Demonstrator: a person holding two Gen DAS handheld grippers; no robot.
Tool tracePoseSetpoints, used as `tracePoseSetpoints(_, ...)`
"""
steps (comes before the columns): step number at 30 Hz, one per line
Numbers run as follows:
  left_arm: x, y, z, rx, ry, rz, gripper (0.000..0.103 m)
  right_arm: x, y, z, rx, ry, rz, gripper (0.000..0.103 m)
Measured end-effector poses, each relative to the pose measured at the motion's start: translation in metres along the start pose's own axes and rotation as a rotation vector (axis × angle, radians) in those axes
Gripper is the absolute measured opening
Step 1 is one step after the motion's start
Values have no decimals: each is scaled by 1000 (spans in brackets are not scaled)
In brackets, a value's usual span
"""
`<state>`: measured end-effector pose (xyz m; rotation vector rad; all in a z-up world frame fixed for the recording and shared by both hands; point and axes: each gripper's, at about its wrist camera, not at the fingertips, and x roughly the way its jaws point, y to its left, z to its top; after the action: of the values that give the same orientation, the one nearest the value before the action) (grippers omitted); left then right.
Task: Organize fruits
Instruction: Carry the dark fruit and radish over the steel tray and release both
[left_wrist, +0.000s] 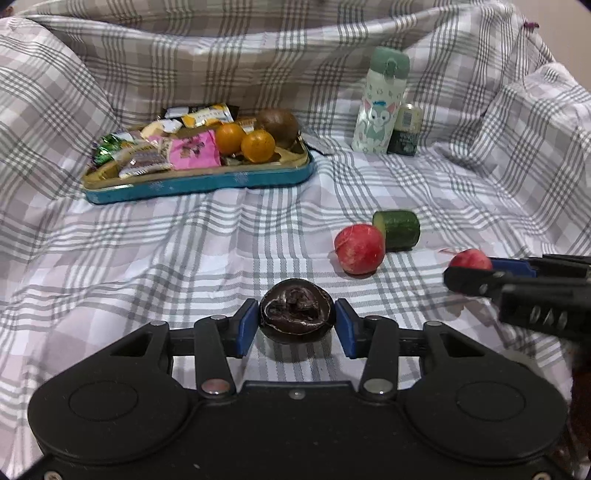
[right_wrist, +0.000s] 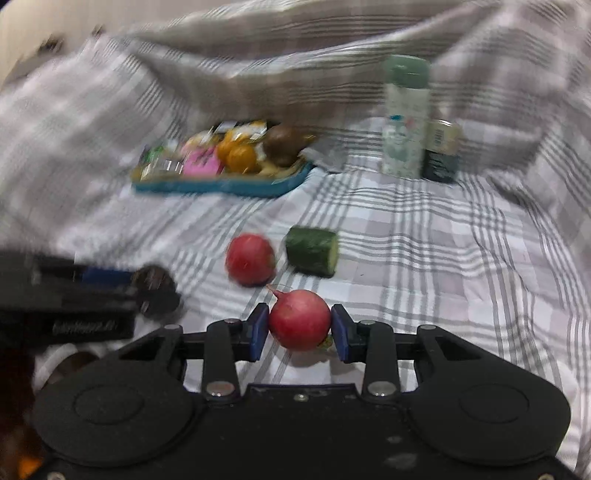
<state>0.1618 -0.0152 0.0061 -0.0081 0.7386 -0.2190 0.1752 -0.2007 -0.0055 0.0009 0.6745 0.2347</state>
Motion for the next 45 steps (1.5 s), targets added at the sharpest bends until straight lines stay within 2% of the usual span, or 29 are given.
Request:
tracePoseSetpoints(3, -16, -1, -2, 2, -21, 6, 52, -13, -12, 0, 97, -31, 2, 37)
tracePoseSetpoints(7, -36, -3, -15, 8, -25, -8, 52, -34, -10, -13, 143, -48, -18, 37)
tracePoseSetpoints(15, -61, -2, -45, -2, -24, -58, 52, -71, 6, -42, 146, -68, -47, 37)
tracePoseSetpoints(20, -69, -10, -56, 43, -21, -88, 52, -86, 15, -54, 115, -70, -49, 37)
tracePoseSetpoints(27, -63, -28, -66, 146, 8, -106, 52, -84, 30, -65, 13, -37, -28, 38)
tracePoseSetpoints(38, -61, -24, -67, 110, 49, -123, 53, -81, 26, -65, 54, -22, -10, 38)
tracePoseSetpoints(45, -63, -21, -65, 87, 30, -125, 52, -81, 27, -66, 53, -26, -11, 38)
